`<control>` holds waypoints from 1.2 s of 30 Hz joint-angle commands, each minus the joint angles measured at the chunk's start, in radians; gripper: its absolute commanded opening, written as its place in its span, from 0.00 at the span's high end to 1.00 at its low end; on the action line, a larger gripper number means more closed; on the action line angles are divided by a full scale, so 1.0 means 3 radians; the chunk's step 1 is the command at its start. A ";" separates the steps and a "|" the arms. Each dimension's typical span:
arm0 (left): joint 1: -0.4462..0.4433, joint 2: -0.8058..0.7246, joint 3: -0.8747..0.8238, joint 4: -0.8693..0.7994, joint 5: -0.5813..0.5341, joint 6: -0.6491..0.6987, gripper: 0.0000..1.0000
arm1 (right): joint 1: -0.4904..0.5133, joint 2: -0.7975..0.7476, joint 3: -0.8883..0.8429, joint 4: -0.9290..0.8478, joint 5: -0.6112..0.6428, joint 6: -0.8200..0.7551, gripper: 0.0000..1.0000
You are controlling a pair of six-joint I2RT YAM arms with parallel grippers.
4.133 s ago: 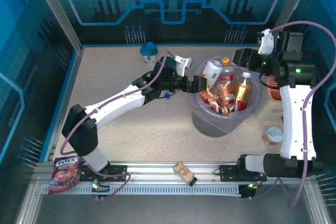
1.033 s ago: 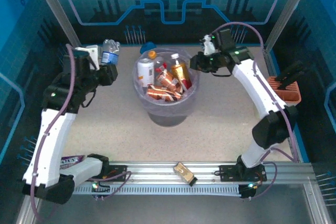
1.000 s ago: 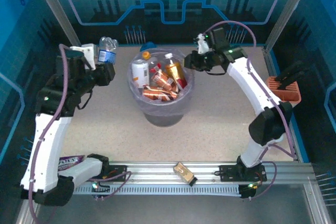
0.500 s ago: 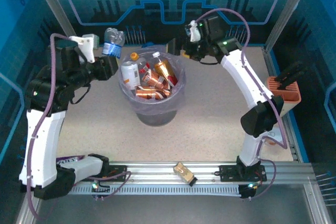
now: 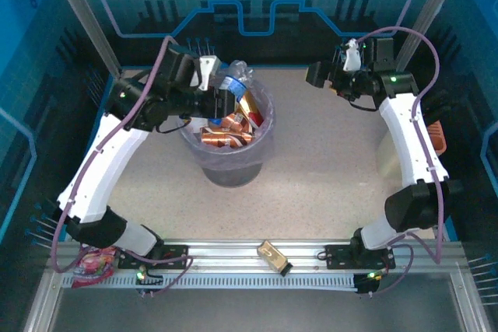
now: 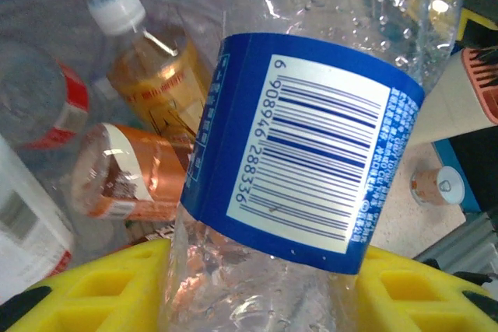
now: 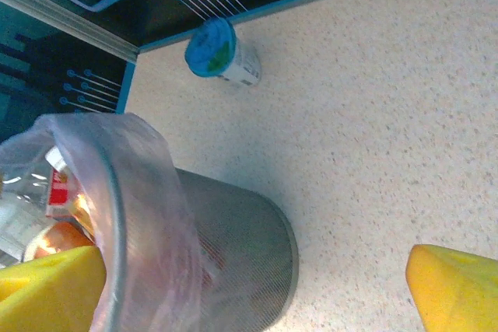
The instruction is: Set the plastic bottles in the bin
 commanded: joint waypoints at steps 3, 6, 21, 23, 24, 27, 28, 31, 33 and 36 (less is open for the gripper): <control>-0.0141 -0.0013 -0.0232 -0.0041 0.0080 -0.0358 0.63 | -0.0113 -0.0121 -0.0220 0.0078 -0.0067 -0.0076 0.00; -0.0153 -0.0053 -0.0470 0.0179 0.0137 -0.0472 0.61 | -0.0128 -0.0131 -0.0242 0.0066 -0.0072 -0.0093 0.00; -0.0172 0.0007 -0.0437 0.0265 0.0020 -0.0347 0.19 | -0.0204 -0.0197 -0.0317 0.0054 -0.0107 -0.0139 0.00; -0.0180 0.0025 -0.0460 0.0339 0.0014 -0.0368 0.24 | -0.0208 -0.0207 -0.0336 0.0054 -0.0110 -0.0141 0.00; -0.0193 0.0032 -0.0497 0.0413 0.0032 -0.0387 0.26 | -0.0211 -0.0211 -0.0346 0.0054 -0.0112 -0.0148 0.00; -0.0251 0.0068 -0.0577 0.0595 0.0097 -0.0423 0.36 | -0.0221 -0.0226 -0.0372 0.0059 -0.0113 -0.0150 0.00; -0.0266 0.0105 -0.0567 0.0607 0.0084 -0.0424 0.40 | -0.0230 -0.0230 -0.0376 0.0057 -0.0115 -0.0152 0.00; -0.0312 0.0170 -0.0606 0.0670 0.0098 -0.0446 0.48 | -0.0249 -0.0257 -0.0404 0.0070 -0.0122 -0.0158 0.00; -0.0330 0.0202 -0.0671 0.0717 0.0140 -0.0468 0.50 | -0.0264 -0.0268 -0.0422 0.0080 -0.0126 -0.0153 0.00; -0.0337 0.0236 -0.0735 0.0764 0.0181 -0.0493 0.53 | -0.0276 -0.0289 -0.0453 0.0100 -0.0135 -0.0143 0.00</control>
